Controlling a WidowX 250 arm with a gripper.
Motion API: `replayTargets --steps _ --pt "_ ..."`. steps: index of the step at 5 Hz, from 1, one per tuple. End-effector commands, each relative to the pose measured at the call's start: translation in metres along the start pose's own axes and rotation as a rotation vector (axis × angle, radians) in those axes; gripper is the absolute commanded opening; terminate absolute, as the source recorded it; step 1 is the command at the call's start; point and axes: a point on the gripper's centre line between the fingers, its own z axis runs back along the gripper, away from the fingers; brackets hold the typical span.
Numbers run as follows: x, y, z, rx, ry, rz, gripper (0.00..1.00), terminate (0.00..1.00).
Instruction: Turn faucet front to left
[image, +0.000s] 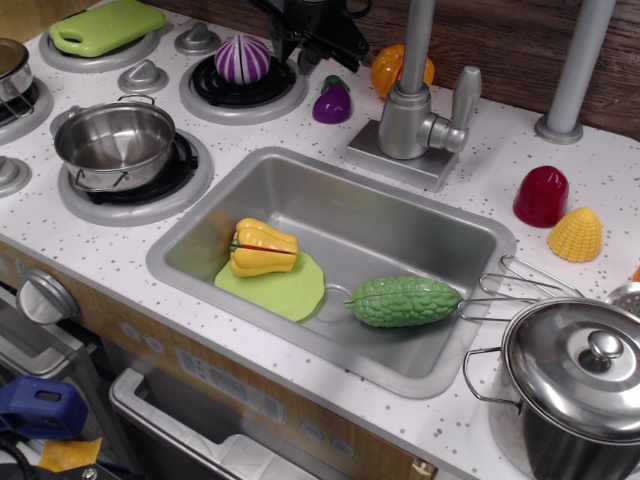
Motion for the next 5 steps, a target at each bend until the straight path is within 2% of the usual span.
replayTargets --steps 1,3,4,5 --pt "0.029 0.021 0.000 0.001 -0.101 -0.025 0.00 0.00" --pt "0.051 0.033 -0.011 0.001 -0.136 -0.039 0.00 0.00" --pt "0.053 0.036 -0.012 -0.011 -0.128 -0.041 0.00 0.00" --pt "0.050 0.027 -0.003 -0.039 -0.050 -0.004 0.00 1.00"
